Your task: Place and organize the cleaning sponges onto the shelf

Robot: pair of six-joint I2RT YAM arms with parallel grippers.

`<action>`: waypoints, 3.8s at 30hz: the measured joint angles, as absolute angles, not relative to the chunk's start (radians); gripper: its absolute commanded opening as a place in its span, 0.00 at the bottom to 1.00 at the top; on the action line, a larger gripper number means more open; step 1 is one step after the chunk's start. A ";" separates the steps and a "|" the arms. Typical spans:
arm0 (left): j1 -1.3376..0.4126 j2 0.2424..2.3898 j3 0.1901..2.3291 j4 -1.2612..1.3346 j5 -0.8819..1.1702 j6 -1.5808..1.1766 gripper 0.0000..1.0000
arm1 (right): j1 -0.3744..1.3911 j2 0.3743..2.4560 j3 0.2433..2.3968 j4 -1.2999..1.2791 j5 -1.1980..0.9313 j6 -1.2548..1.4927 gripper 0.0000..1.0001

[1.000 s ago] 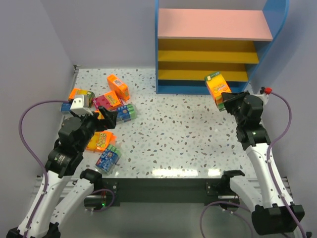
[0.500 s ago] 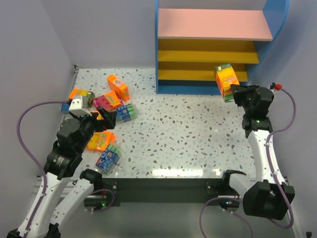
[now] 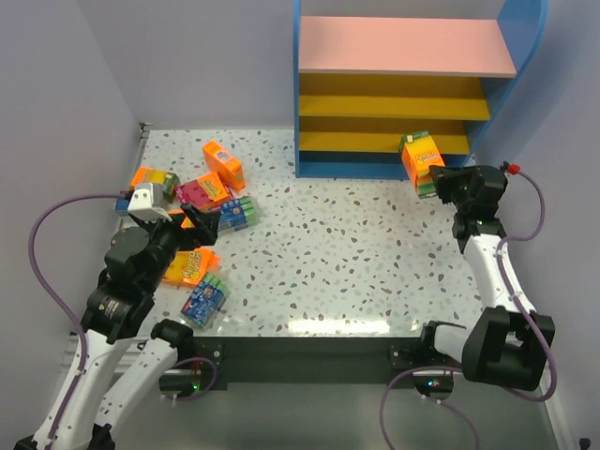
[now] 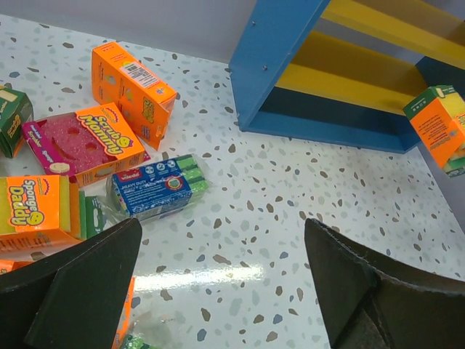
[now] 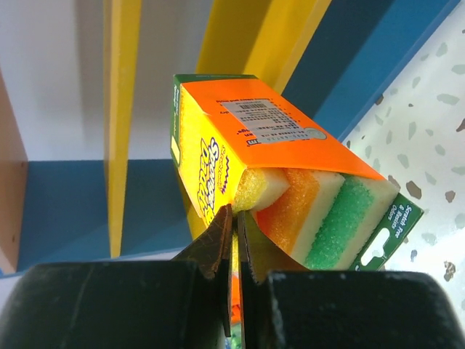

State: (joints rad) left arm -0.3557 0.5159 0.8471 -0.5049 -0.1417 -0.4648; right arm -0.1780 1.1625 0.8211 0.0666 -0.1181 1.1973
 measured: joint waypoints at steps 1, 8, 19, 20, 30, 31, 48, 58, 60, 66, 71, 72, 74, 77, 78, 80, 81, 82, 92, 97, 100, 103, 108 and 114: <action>-0.356 0.513 0.847 -0.505 -0.142 -0.466 1.00 | -0.178 1.184 0.821 0.083 -0.115 1.201 0.00; -0.356 0.507 0.847 -0.519 -0.142 -0.472 1.00 | -0.180 1.370 0.838 0.221 -0.062 1.251 0.00; -0.356 0.493 0.847 -0.548 -0.153 -0.479 1.00 | -0.184 1.518 0.999 0.330 -0.002 1.288 0.00; -0.356 0.491 0.847 -0.548 -0.154 -0.479 1.00 | -0.184 1.525 1.008 0.329 0.010 1.291 0.00; -0.356 0.490 0.847 -0.567 -0.165 -0.479 1.00 | -0.184 1.664 1.130 0.324 0.062 1.296 0.00; -0.356 0.488 0.847 -0.569 -0.166 -0.479 1.00 | -0.184 1.678 1.135 0.326 0.062 1.298 0.00; -0.356 0.468 0.891 -0.619 -0.203 -0.479 1.00 | -0.195 1.840 1.188 0.535 0.065 1.313 0.00; -0.356 0.468 0.891 -0.620 -0.210 -0.479 1.00 | -0.204 1.883 1.213 0.603 0.050 1.322 0.53; -0.356 0.468 0.891 -0.620 -0.209 -0.479 1.00 | -0.204 1.874 1.184 0.647 0.036 1.324 0.64; -0.356 0.468 0.889 -0.615 -0.208 -0.479 1.00 | -0.204 1.720 0.975 0.704 0.005 1.324 0.74; -0.356 0.471 0.856 -0.585 -0.190 -0.479 1.00 | -0.192 1.486 0.833 0.635 -0.062 1.278 0.75; -0.356 0.476 0.846 -0.583 -0.187 -0.479 1.00 | -0.180 1.440 0.820 0.609 -0.079 1.256 0.75; -0.356 0.490 0.826 -0.575 -0.186 -0.480 1.00 | -0.140 1.359 0.804 0.544 -0.103 1.202 0.75; -0.356 0.548 0.803 -0.562 -0.187 -0.480 1.00 | -0.013 1.267 0.783 0.439 -0.128 1.105 0.75; -0.356 0.577 0.802 -0.560 -0.188 -0.480 0.99 | 0.042 1.248 0.776 0.402 -0.135 1.072 0.74; -0.356 0.643 0.801 -0.545 -0.196 -0.480 0.97 | 0.139 1.225 0.762 0.343 -0.147 1.016 0.72; -0.356 0.684 0.802 -0.537 -0.207 -0.480 0.95 | 0.193 1.215 0.754 0.311 -0.153 0.986 0.72; -0.356 0.722 0.804 -0.529 -0.220 -0.480 0.94 | 0.244 1.208 0.746 0.280 -0.159 0.958 0.72; -0.176 1.055 0.807 -0.395 -0.273 -0.524 0.84 | 0.523 1.200 0.708 0.094 -0.212 0.788 0.75; -0.112 1.262 0.842 -0.329 -0.192 -0.544 0.73 | 0.605 1.196 0.639 0.059 -0.212 0.765 0.76; -0.113 1.358 0.873 -0.273 -0.109 -0.557 0.69 | 0.614 1.185 0.607 0.058 -0.210 0.765 0.76; -0.113 1.409 0.874 -0.206 -0.061 -0.566 0.64 | 0.616 1.151 0.579 0.057 -0.208 0.765 0.77; -0.113 1.470 0.873 -0.155 -0.033 -0.569 0.55 | 0.616 1.064 0.562 0.006 -0.191 0.752 0.79; -0.145 1.477 0.855 -0.114 -0.040 -0.567 0.46 | 0.616 0.980 0.561 -0.067 -0.154 0.738 0.80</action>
State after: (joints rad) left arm -0.1452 1.4773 0.8547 -0.1139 -0.0402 -0.5674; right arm 0.6155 0.9802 0.5606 -0.0669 -0.1539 0.7383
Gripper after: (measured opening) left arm 0.520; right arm 0.791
